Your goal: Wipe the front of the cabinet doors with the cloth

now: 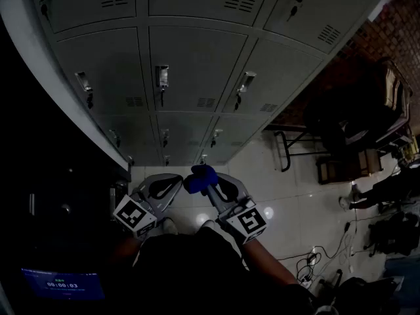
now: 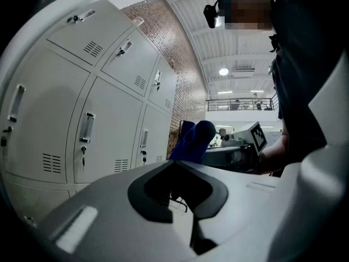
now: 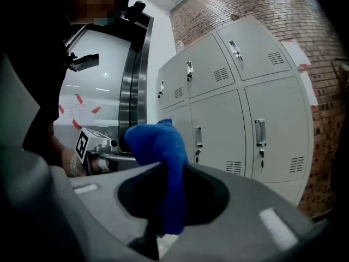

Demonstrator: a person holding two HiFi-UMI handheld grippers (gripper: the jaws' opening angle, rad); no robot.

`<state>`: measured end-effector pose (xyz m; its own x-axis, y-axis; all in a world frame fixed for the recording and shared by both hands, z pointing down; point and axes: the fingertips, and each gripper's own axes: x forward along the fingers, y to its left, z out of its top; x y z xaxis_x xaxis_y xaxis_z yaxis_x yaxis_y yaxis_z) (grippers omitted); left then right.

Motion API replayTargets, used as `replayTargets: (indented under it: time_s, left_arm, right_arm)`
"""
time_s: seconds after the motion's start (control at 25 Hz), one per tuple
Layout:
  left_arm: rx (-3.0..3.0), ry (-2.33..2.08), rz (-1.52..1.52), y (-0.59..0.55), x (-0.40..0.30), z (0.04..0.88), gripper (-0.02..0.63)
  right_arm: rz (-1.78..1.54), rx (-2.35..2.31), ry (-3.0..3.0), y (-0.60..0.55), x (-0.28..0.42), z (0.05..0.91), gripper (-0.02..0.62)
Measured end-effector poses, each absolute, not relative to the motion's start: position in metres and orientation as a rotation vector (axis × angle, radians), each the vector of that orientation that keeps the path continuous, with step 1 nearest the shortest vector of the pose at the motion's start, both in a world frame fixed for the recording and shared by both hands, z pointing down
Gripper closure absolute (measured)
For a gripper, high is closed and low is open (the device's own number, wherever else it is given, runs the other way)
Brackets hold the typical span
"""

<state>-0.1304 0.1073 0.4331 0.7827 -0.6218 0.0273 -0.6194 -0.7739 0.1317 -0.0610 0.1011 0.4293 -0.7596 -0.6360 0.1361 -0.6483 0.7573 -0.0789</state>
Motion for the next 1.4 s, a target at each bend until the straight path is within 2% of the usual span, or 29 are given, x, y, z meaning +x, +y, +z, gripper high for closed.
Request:
replayTargets:
  time_s: [0.36,1.04,1.4]
  left_arm:
    - [2.842,-0.974,-0.029,0.083,-0.144,0.440,0.605]
    - [2.838,-1.118,0.030,-0.041,-0.060,0.424,0.605]
    - [2.790,-1.166,0.058,-0.074,-0.053,0.429,0.604]
  right_arm:
    - [0.241,1.151,-2.822,0.078,-0.063,0.425,0.526]
    - [0.219,1.090,-2.924,-0.067,0.026,0.412,0.526]
    - [0.217,1.140,-2.935,-0.130,0.049,0.392,0.526]
